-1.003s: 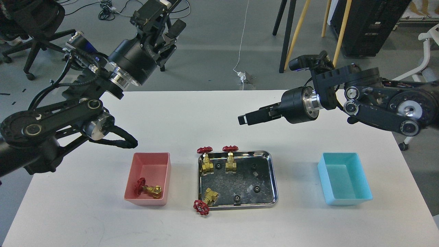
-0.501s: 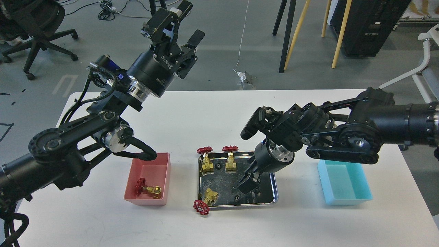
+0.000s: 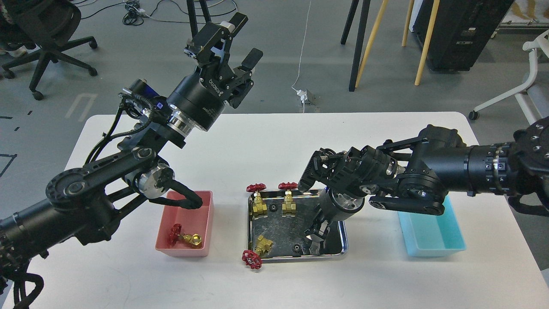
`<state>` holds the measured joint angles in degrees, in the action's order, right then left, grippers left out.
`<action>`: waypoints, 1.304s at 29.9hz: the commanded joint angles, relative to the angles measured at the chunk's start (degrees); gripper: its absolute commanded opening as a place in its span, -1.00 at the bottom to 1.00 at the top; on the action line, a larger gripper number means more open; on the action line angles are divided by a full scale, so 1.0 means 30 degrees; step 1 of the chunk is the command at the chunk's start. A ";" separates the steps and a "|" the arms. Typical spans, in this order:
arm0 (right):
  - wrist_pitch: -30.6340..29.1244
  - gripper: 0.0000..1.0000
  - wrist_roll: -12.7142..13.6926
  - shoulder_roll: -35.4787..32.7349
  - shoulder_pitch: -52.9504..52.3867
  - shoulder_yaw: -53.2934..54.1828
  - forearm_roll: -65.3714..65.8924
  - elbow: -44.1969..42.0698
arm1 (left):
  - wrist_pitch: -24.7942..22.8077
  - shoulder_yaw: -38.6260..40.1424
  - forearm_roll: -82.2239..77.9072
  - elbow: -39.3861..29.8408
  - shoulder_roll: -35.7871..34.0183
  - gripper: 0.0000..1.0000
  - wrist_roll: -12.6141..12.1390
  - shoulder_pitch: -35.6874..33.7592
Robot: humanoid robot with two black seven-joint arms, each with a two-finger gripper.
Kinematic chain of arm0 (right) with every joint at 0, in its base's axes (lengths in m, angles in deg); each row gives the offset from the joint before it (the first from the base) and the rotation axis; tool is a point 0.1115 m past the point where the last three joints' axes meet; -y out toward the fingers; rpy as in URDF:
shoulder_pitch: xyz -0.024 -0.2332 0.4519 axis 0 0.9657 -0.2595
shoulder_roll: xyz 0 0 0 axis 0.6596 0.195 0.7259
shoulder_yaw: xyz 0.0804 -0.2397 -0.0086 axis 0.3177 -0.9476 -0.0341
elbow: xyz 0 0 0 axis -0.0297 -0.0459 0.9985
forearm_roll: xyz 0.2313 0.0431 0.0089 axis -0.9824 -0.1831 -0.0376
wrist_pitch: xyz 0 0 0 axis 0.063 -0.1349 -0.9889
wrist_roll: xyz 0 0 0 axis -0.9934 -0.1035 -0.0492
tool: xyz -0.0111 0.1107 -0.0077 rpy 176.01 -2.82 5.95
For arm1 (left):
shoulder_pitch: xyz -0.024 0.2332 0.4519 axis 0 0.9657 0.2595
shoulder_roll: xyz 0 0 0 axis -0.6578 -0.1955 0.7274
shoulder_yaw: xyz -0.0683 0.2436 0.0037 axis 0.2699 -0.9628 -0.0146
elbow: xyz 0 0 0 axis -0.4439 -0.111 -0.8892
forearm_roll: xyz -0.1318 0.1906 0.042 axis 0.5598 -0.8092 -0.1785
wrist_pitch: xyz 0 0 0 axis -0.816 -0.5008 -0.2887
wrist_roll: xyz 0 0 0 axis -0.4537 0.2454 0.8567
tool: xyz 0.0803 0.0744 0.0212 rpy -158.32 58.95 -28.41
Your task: Place valve in pink box and gear in blue box
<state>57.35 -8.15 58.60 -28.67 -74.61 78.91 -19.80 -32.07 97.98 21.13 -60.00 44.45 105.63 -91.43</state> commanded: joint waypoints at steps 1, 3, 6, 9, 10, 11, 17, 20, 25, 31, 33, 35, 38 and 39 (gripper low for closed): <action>-0.0001 0.17 0.0068 0.0111 0.0137 -0.0002 0.0000 -0.0056 | -0.0001 -0.0006 -0.0001 0.0001 0.0011 0.63 0.0002 0.0093; -0.0001 0.16 0.0273 0.0228 0.0224 -0.0002 0.0000 -0.0202 | -0.0001 0.0023 -0.0001 0.0001 0.0011 0.63 0.0002 0.0152; -0.0001 0.15 0.0420 0.0404 0.0488 -0.0002 0.0000 -0.0583 | -0.0001 0.0023 -0.0001 0.0001 0.0011 0.63 0.0002 0.0240; -0.0001 0.15 0.0420 0.0609 0.0576 -0.0060 0.0029 -0.0584 | -0.0001 0.0023 -0.0001 0.0001 0.0011 0.63 0.0002 0.0240; -0.0001 0.15 0.0420 0.0638 0.0605 -0.0089 0.0029 -0.0613 | -0.0001 0.0023 -0.0001 0.0001 0.0011 0.63 0.0002 0.0269; -0.0001 0.15 0.0420 0.0668 0.0635 -0.0177 0.0000 -0.0613 | -0.0001 0.0023 -0.0001 0.0001 0.0011 0.63 0.0002 0.0269; -0.0001 0.14 0.0362 0.0873 0.0693 -0.0353 0.0000 -0.0554 | -0.0001 0.0053 -0.0001 0.0001 0.0011 0.63 0.0002 0.0416; -0.0001 0.14 0.0391 0.0873 0.0723 -0.0791 0.0029 -0.0554 | -0.0001 0.0053 -0.0001 0.0001 -0.0018 0.63 0.0002 0.0445; -0.0001 0.14 0.0391 0.0873 0.0752 -0.1173 0.0029 -0.0554 | -0.0001 0.0053 -0.0001 0.0059 0.0011 0.64 0.0002 0.0445; -0.0001 0.14 0.0391 0.0844 0.0927 -0.1174 0.0088 -0.0613 | -0.0001 0.0053 -0.0001 0.0118 0.0011 0.65 0.0002 0.0504; -0.0001 0.12 0.0391 0.0873 0.0987 -0.1174 0.0088 -0.0613 | -0.0030 0.0053 -0.0001 0.0118 0.0011 0.65 0.0002 0.0533; -0.0001 0.08 0.0391 0.0873 0.1016 -0.1174 0.0088 -0.0613 | -0.0001 0.0053 -0.0001 0.0118 0.0011 0.65 0.0002 0.0562; -0.0001 0.00 0.0391 0.0873 0.1045 -0.1174 0.0117 -0.0642 | -0.0001 0.0053 -0.0001 0.0147 0.0011 0.65 0.0002 0.0562; -0.0001 -0.04 0.0391 0.0873 0.1045 -0.1174 0.0117 -0.0642 | -0.0001 0.0053 -0.0001 0.0147 0.0011 0.65 0.0002 0.0562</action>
<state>57.35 -6.95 61.20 -25.62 -78.13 79.22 -21.69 -32.08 98.15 21.13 -59.60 44.48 105.65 -89.76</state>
